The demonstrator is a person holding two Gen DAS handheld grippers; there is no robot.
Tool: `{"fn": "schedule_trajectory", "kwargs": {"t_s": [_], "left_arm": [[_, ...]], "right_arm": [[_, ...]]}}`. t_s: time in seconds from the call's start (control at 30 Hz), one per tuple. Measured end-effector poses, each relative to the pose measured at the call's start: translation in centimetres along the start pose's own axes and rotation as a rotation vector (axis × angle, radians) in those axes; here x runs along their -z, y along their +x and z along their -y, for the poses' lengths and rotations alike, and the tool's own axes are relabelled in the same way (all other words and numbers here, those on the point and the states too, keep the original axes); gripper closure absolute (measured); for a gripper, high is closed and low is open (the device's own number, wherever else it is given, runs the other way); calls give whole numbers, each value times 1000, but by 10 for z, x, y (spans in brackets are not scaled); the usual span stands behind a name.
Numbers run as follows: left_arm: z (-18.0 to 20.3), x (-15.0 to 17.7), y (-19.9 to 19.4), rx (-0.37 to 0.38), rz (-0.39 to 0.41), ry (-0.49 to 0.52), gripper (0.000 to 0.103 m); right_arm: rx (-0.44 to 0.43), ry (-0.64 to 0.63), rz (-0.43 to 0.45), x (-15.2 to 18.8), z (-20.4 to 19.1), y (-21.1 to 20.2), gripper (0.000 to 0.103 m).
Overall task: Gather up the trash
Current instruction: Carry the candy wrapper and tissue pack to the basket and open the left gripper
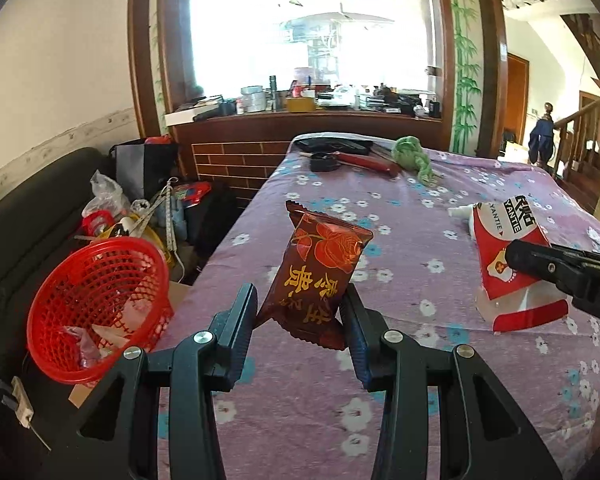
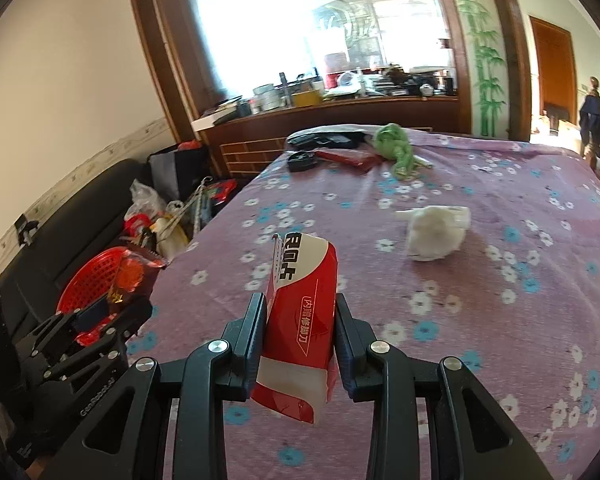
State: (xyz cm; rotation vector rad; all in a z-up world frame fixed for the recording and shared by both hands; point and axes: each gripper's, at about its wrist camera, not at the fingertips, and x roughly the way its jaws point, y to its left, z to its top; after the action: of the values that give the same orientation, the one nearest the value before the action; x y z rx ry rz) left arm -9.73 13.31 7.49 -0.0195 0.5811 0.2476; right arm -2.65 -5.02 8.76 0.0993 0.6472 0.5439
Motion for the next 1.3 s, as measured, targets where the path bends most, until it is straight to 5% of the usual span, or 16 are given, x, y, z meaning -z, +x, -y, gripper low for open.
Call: {"fn": "schedule_trajectory", "kwargs": {"t_s": [0.47, 0.97, 1.3], "left_arm": [[-85, -2, -10, -82, 4, -133, 62], [-220, 7, -6, -242, -33, -292, 62], [-245, 10, 17, -235, -71, -320, 61]], "right_arm": [[-120, -76, -74, -19, -69, 34, 68], [-276, -218, -125, -49, -197, 87, 67], [-304, -252, -206, -50, -249, 143, 64]]}}
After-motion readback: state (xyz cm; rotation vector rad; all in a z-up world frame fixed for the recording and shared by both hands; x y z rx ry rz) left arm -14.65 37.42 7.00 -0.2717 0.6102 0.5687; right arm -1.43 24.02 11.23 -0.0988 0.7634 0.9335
